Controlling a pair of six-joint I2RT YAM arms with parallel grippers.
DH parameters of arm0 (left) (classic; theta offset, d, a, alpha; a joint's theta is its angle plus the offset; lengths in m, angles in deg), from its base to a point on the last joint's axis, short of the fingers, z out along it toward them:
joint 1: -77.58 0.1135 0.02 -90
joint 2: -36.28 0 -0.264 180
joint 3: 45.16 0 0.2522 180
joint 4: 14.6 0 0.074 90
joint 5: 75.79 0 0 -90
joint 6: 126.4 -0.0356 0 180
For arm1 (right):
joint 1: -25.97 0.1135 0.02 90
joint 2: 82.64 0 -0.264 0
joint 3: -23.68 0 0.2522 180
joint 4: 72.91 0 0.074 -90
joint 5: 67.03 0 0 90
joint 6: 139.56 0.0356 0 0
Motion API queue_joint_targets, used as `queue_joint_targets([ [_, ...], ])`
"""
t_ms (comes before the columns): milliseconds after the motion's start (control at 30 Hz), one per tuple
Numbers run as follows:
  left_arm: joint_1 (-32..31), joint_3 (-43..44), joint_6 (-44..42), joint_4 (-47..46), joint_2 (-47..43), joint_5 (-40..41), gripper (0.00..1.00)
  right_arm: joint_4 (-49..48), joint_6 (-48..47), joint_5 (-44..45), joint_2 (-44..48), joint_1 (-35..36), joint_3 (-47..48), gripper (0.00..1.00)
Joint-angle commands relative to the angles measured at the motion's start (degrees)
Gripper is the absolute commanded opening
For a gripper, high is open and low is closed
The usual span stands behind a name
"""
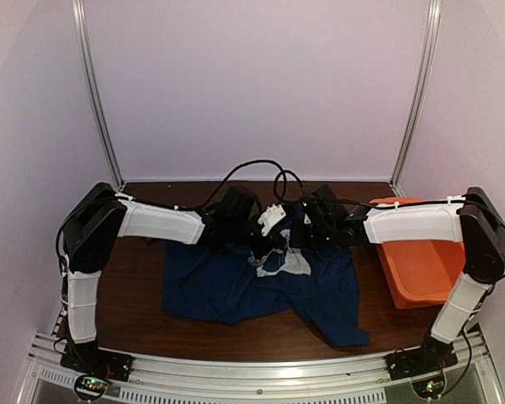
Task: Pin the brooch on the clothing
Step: Cross the brooch on the flattened clothing.
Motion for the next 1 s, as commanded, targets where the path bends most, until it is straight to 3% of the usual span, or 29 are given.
queue_joint_targets([
  [0, -0.06, -0.62, 0.04, -2.72, -1.90, 1.60, 0.00, -0.03, -0.45, -0.44, -0.40, 0.97, 0.40, 0.00],
  [967, -0.06, -1.32, -0.38, -3.37, -2.49, 3.96, 0.00, 1.15, -2.28, -2.16, 3.45, 2.47, -3.33, 0.00],
])
